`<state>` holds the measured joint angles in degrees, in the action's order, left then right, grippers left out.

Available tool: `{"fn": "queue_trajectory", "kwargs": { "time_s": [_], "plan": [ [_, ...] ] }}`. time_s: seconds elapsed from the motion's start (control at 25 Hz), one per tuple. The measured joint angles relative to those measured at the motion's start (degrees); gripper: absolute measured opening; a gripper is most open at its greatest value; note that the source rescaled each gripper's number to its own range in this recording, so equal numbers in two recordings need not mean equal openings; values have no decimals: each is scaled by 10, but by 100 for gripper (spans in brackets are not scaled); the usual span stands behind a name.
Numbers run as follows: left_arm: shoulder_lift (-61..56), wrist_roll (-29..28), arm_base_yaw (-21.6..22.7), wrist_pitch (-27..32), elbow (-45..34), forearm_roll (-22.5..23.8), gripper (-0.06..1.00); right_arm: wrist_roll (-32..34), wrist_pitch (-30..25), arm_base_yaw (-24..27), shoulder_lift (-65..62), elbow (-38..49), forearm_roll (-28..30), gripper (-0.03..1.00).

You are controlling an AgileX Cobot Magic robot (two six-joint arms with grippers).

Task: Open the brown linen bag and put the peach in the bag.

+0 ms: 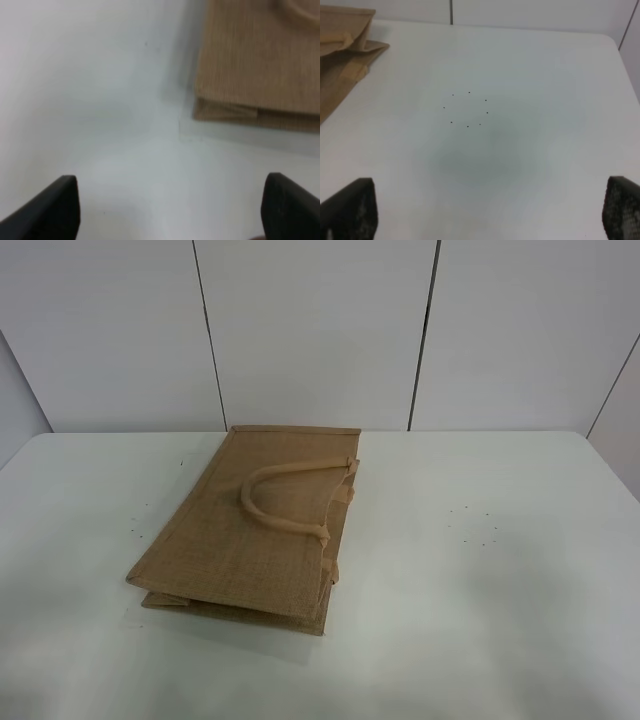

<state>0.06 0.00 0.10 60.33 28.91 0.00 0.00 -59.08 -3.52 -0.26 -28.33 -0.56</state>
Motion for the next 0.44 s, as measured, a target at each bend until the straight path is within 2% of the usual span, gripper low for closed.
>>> {"fn": "queue_trajectory", "kwargs": {
  "time_s": [0.44],
  "plan": [
    [-3, 0, 0, 0, 0, 0, 99, 0, 0, 0, 0, 0, -1, 100]
  ]
}}
